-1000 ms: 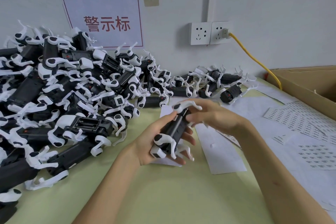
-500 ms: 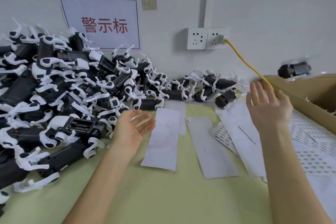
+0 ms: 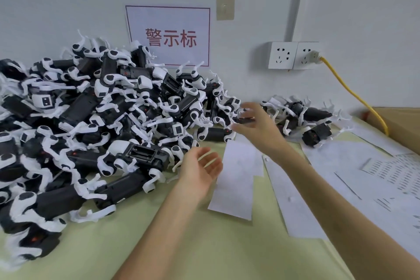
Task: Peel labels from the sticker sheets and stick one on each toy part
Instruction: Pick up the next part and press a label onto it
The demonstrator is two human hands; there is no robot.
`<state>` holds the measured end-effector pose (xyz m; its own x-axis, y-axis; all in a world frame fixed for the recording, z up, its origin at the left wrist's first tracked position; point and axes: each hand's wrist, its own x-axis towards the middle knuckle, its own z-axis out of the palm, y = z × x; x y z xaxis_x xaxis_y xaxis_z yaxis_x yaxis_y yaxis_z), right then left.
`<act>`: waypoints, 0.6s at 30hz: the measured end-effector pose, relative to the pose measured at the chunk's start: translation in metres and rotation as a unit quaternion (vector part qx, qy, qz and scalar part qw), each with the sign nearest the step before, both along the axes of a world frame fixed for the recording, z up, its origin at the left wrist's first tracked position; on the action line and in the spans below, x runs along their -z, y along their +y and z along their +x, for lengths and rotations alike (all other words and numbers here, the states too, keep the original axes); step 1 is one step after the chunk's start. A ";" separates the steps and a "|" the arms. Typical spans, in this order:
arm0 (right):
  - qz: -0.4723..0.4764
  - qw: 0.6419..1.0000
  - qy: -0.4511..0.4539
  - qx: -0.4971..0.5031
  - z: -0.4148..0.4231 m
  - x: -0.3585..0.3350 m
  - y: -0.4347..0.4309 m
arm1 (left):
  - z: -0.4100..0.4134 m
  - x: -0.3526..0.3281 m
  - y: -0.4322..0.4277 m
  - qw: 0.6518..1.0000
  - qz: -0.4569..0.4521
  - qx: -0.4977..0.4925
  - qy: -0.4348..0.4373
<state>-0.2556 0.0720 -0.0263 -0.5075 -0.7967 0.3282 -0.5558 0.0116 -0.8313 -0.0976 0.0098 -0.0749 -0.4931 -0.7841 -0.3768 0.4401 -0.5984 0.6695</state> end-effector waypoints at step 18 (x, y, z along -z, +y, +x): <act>0.143 0.818 0.555 -0.042 0.043 -0.028 -0.159 | 0.005 0.001 -0.002 0.999 -0.007 0.019 -0.034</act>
<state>-0.2127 -0.0868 0.0016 0.0374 -0.9387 0.3428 -0.9756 0.0400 0.2159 -0.0928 0.0076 -0.0756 -0.4958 -0.7713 -0.3992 0.3701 -0.6035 0.7063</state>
